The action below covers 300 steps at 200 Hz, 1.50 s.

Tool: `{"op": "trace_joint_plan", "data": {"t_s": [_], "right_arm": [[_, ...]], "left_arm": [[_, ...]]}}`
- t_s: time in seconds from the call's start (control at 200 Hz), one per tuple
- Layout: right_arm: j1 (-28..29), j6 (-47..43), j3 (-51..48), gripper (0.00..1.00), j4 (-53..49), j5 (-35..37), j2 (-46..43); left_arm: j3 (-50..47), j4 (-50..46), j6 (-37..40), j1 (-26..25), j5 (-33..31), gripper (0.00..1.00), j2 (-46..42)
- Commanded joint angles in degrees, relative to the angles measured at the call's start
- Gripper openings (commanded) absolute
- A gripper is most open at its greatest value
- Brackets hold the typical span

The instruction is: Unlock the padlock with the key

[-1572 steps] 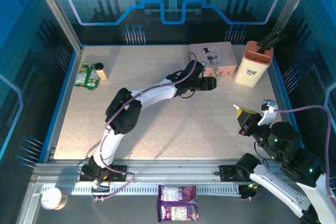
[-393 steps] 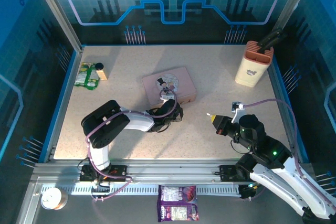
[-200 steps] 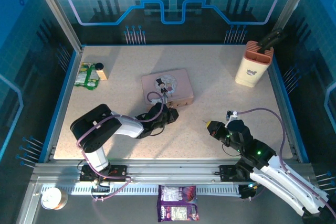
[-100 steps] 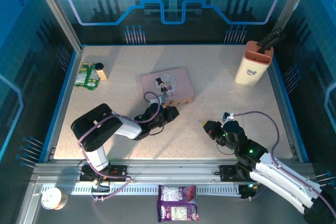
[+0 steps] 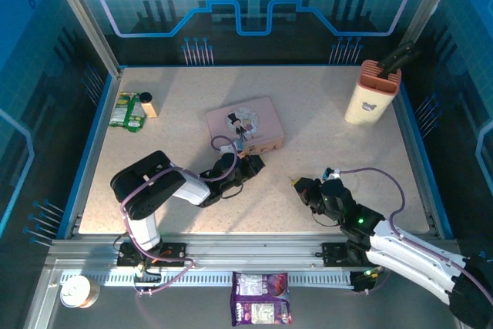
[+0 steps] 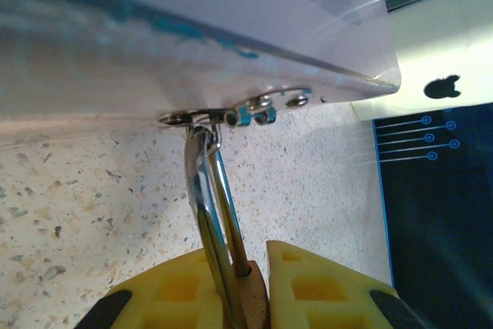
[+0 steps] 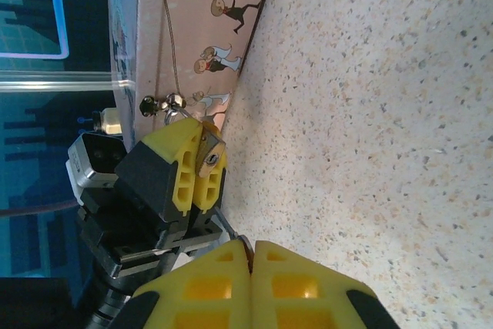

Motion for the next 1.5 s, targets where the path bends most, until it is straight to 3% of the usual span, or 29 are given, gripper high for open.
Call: {"op": "trace_joint_plan", "data": {"t_s": [0.0,0.185,0.61,1.496], "right_arm": [[3.2,3.2,-0.5,0.00,7.1,4.5,3.1],[6.9,6.6,0.4,0.00,13.4,7.3,9.4],[7.2,12.8,3.2,0.00,11.5,3.7,16.1],[8.1,21.9,2.1,0.00,23.4,2.4,24.8]], "left_arm": [[2.3,4.7,-7.6,-1.8,2.5,0.04,0.3],[2.5,4.6,-7.3,-3.6,-0.3,0.03,-0.2],[2.2,3.6,-8.0,-5.5,-3.0,0.02,-2.6],[2.9,1.4,-9.0,-9.2,-5.6,0.01,-6.3]]}}
